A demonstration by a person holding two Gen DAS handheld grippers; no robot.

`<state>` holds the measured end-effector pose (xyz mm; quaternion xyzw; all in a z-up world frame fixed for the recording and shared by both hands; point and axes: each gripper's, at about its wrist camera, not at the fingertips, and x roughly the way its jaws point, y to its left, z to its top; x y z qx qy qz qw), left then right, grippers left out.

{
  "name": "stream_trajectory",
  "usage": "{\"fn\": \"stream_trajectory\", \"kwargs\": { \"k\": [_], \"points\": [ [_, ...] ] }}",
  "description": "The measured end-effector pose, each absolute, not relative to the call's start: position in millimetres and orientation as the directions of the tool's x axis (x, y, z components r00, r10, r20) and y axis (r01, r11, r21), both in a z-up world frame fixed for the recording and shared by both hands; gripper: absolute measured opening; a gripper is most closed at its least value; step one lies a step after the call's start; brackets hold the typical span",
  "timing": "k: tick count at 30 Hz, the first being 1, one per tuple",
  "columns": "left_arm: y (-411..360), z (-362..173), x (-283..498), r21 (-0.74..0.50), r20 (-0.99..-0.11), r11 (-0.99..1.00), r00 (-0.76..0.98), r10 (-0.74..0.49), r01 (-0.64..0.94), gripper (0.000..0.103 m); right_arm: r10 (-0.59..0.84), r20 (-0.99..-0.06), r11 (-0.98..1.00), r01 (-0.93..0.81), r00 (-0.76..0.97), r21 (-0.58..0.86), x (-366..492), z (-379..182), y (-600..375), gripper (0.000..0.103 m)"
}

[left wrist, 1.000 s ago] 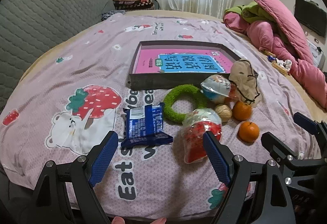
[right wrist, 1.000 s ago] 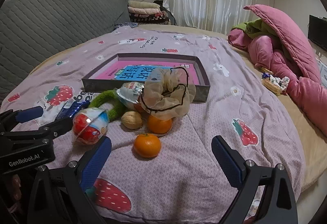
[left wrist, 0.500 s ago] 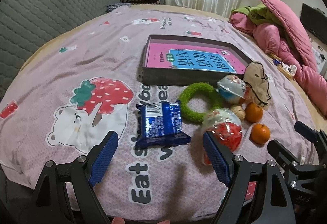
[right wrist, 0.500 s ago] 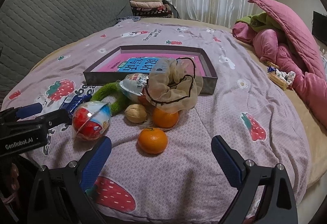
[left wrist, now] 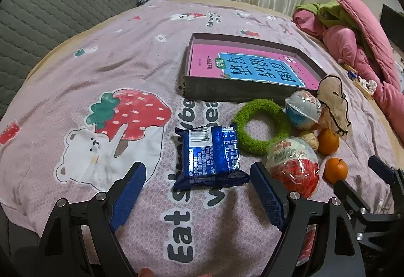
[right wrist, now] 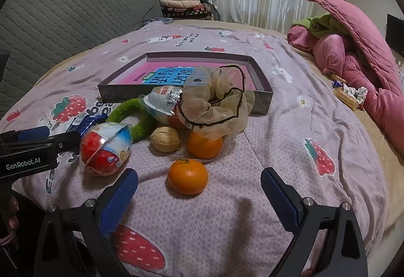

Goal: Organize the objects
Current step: 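Close the left gripper on the blue snack packet while the right gripper grasps an orange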

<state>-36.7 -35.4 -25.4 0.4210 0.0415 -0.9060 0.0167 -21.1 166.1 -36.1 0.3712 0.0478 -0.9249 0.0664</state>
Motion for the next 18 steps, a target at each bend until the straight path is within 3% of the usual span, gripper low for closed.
{"fn": "stream_trajectory", "kwargs": {
  "k": [6,11,14,18],
  "points": [
    [-38,-32,-47,-0.054,-0.771,-0.994,-0.637,-0.021,0.098,0.085,-0.105,-0.7,-0.988,0.157,-0.707,-0.009,-29,-46,165,0.098],
    [-40,-34,-54,-0.063,-0.777,-0.993,-0.629,-0.016,0.103,0.085,-0.116,-0.714,-0.99,0.142,-0.691,0.023,-36,-51,166,0.09],
    [-40,-35,-58,-0.069,-0.784,-0.992,-0.621,-0.01,0.104,0.085,-0.134,-0.722,-0.989,0.136,-0.679,0.056,-39,-53,167,0.071],
    [-40,-41,-65,-0.086,-0.799,-0.991,-0.601,0.008,0.1,0.085,-0.13,-0.746,-0.99,0.129,-0.653,0.059,-44,-61,167,0.064]
  ]
}}
